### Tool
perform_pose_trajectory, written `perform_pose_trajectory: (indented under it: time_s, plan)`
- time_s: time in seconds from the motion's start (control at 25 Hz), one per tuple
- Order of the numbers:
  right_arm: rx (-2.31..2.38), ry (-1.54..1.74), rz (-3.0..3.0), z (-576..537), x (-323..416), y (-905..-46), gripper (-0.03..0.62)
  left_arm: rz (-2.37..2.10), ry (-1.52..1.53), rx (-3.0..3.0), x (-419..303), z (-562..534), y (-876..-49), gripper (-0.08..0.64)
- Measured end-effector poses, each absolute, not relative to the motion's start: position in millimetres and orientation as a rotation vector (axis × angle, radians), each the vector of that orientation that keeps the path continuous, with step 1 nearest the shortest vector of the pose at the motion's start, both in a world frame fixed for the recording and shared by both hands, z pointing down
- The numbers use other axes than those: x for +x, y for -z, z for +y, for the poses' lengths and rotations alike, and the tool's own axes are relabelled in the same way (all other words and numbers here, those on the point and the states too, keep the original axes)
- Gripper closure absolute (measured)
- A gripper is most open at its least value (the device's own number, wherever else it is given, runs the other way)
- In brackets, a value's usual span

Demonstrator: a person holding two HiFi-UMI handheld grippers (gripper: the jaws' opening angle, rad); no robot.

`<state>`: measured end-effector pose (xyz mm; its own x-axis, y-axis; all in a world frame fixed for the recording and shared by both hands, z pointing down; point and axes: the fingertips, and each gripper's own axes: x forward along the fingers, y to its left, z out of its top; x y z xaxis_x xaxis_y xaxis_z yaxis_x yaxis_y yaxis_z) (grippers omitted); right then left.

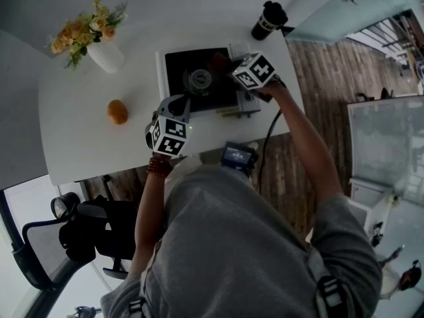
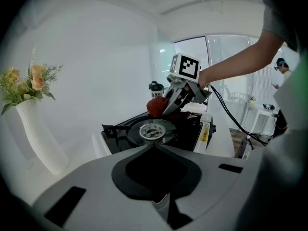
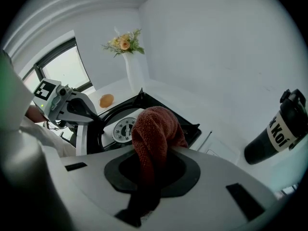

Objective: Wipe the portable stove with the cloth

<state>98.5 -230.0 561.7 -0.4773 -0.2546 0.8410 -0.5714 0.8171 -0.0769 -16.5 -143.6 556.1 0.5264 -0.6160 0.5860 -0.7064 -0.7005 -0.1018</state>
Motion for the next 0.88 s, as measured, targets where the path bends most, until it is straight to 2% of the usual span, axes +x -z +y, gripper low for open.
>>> perform_pose_trajectory:
  time_s: [0.88]
  plan:
    - [0.55, -0.483, -2.12, -188.6, 102.2, -562.8, 0.526, -1.134, -0.912, 2.611, -15.8, -143.7, -556.2, 0.526]
